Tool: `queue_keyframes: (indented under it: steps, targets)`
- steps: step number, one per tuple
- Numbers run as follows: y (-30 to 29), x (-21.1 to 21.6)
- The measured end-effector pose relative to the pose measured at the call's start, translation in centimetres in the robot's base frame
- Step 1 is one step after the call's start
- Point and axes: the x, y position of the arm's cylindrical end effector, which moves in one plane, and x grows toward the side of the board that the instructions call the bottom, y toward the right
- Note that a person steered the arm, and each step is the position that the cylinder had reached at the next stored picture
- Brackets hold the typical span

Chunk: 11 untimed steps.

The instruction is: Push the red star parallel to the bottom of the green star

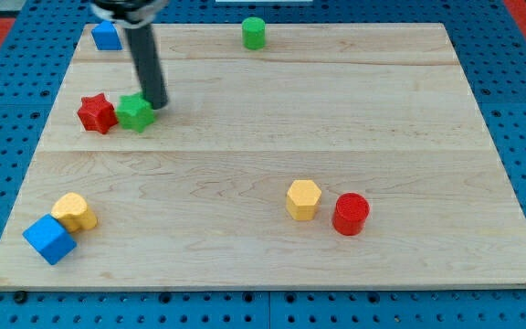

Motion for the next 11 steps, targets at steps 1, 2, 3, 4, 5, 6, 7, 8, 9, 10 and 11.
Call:
queue_keyframes:
  steps: [1, 2, 3, 4, 5, 6, 7, 8, 9, 10, 11]
  targets:
    - [-6.3, 0.0]
    - [-10.2, 0.2]
    - [-12.8, 0.9]
    - [-11.3, 1.8]
    - [-9.7, 1.8]
    - [-9.3, 3.0]
    - [-7.8, 5.2]
    - [-6.1, 6.8]
    - [-4.0, 6.6]
    - [-3.8, 9.0]
    - [-3.9, 10.8]
